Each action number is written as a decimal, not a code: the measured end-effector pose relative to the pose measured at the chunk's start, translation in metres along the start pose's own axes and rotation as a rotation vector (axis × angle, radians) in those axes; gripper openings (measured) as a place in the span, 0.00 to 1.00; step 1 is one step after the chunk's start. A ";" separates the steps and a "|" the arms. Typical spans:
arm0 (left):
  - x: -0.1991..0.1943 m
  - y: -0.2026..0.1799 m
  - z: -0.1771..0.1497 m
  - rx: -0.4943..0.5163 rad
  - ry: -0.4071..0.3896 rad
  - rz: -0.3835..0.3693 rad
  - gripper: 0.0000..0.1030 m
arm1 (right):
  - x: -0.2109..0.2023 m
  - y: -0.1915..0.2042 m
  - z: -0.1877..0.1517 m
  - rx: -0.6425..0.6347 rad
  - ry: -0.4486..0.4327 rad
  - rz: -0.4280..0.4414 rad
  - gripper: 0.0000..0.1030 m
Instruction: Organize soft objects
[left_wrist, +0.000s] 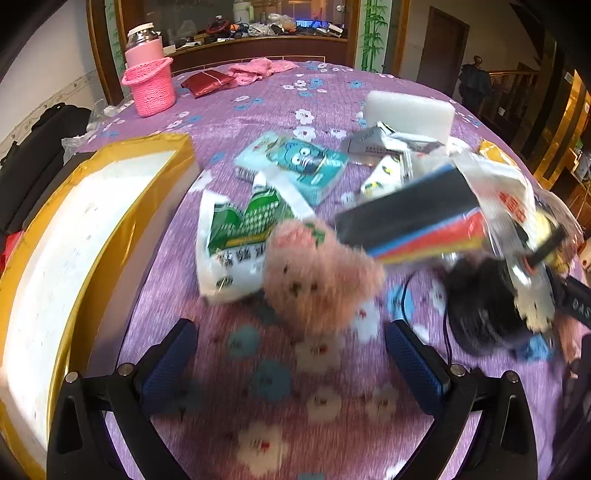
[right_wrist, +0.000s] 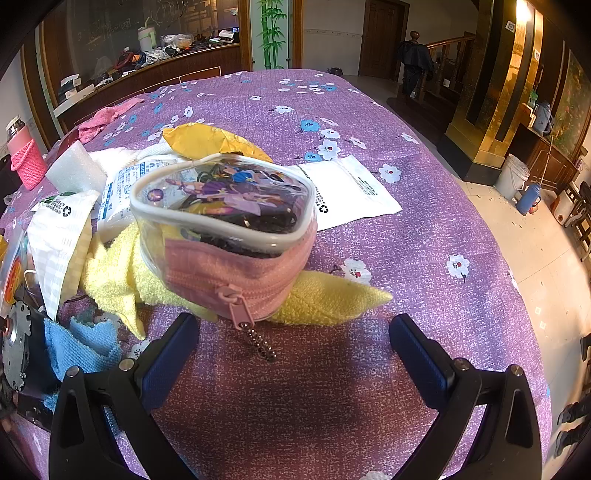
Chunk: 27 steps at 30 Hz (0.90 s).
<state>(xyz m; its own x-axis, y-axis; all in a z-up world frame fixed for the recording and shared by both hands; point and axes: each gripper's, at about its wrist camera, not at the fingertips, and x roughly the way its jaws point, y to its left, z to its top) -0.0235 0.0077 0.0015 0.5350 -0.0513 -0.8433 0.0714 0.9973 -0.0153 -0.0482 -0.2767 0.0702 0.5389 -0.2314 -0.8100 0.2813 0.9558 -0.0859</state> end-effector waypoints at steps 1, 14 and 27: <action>0.000 -0.001 0.000 0.000 0.000 0.002 1.00 | 0.000 0.000 0.000 0.001 0.000 0.001 1.00; -0.006 0.003 -0.003 -0.034 -0.017 -0.025 0.99 | -0.011 -0.002 -0.012 -0.054 0.070 0.036 1.00; -0.102 0.052 -0.018 0.120 -0.348 -0.160 0.98 | -0.123 -0.030 -0.037 0.039 -0.416 0.000 1.00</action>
<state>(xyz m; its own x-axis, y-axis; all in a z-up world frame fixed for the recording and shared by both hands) -0.0893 0.0654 0.0765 0.7609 -0.2402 -0.6028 0.2637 0.9633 -0.0509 -0.1518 -0.2702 0.1510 0.8114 -0.2923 -0.5061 0.3068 0.9501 -0.0568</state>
